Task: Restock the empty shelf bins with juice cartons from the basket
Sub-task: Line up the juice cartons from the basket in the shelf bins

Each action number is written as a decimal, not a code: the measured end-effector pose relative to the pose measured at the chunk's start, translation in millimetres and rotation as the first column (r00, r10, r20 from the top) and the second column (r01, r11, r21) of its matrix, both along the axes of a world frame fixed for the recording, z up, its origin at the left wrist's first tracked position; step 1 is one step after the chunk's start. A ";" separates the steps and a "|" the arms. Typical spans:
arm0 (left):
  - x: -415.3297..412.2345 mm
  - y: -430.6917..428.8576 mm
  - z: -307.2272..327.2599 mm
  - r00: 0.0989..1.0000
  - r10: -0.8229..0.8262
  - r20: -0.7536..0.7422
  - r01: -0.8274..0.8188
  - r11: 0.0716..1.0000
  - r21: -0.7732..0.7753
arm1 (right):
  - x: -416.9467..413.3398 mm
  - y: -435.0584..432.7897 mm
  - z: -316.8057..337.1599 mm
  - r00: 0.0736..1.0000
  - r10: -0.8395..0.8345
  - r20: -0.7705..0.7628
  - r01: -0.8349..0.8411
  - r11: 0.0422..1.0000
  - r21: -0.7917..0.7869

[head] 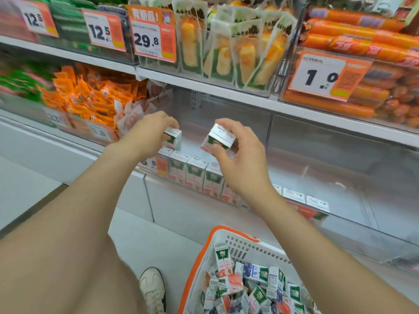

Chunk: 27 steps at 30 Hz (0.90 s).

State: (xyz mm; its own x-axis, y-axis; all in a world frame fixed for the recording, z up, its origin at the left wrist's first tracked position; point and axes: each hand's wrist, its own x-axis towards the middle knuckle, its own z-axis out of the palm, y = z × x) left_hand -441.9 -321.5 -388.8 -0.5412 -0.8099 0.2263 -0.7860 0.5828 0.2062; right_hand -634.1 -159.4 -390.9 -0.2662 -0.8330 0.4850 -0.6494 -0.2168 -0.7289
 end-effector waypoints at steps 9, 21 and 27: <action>-7.9 -8.2 -15.6 0.967 0.004 0.255 -0.053 0.982 0.183 | 13.2 -90.8 -23.6 0.997 0.012 -0.079 0.017 0.936 0.352; -8.4 28.5 -9.2 0.999 -0.008 0.046 0.000 0.983 0.186 | 19.3 -98.3 -18.5 0.970 0.159 -0.182 -0.017 0.797 0.603; -33.9 96.5 -2.4 0.988 -0.142 -0.067 0.151 0.975 0.163 | 23.1 5.3 -22.6 0.916 -0.123 -0.382 0.194 0.969 0.151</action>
